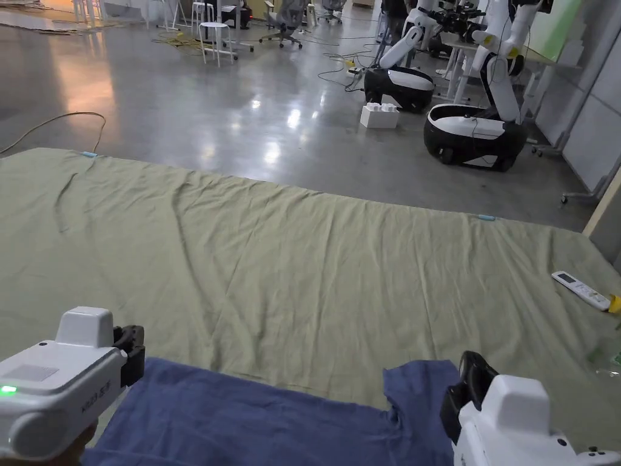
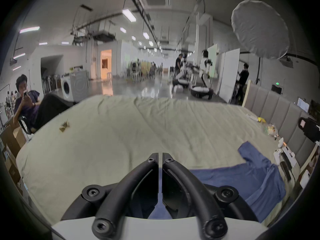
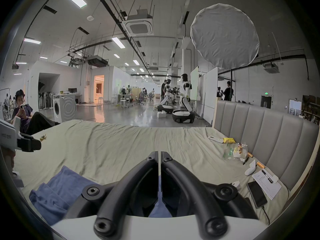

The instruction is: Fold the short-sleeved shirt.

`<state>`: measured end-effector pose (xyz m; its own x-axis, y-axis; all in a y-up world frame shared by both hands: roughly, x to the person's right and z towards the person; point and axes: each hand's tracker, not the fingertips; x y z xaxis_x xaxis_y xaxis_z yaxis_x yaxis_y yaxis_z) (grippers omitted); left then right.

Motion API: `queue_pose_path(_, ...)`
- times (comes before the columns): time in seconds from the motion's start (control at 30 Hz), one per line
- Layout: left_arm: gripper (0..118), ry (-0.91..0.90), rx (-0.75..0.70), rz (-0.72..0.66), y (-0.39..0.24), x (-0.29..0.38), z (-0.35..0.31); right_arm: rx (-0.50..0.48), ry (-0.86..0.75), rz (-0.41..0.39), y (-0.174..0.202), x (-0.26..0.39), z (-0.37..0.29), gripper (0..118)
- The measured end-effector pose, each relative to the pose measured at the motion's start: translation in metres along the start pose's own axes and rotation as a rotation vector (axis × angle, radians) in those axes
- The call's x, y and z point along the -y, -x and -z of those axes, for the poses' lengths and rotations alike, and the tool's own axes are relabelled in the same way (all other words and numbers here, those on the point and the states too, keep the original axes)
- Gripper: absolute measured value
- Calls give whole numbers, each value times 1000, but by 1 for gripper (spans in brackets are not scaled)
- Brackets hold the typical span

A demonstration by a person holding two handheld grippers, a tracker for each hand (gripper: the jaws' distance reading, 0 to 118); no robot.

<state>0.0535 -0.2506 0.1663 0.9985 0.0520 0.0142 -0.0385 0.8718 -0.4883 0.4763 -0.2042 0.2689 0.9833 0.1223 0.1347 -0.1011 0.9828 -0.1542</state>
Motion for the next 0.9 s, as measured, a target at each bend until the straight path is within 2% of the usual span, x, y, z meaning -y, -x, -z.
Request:
queue_pose_path(0.27, 4, 275, 52, -65, 31, -5, 107, 6, 94, -2, -9, 19, 16, 3)
queue_pose_path(0.3, 8, 307, 57, -66, 33, -5, 117, 6, 101, -3, -11, 21, 18, 3)
queue_pose_path(0.33, 17, 337, 63, -53, 34, -5, 127, 7, 109, -6, -13, 24, 20, 3)
queue_pose_path(0.37, 31, 371, 60, -37, 29, -4, 132, 10, 120, -11, -14, 26, 22, 3)
queue_pose_path(0.4, 55, 399, 57, -26, 28, -3, 141, 10, 127, -15, -16, 28, 24, 3)
queue_pose_path(0.43, 67, 420, 47, -14, 28, 0, 150, 9, 133, -17, -17, 31, 25, 3)
queue_pose_path(0.47, 68, 441, 36, 0, 28, 3, 158, 9, 134, -21, -19, 34, 26, 3)
queue_pose_path(0.63, 68, 578, -45, 41, 23, 31, 193, 19, 154, -49, -24, 49, 30, 3)
queue_pose_path(0.77, 67, 524, -41, 76, 15, 28, 187, 31, 200, -49, -30, 64, 35, 3)
queue_pose_path(0.87, 43, 477, -46, 137, 1, 32, 181, 34, 218, -21, -33, 73, 39, 3)
queue_pose_path(0.9, 29, 474, -41, 156, 1, 32, 181, 35, 211, 11, -35, 75, 40, 3)
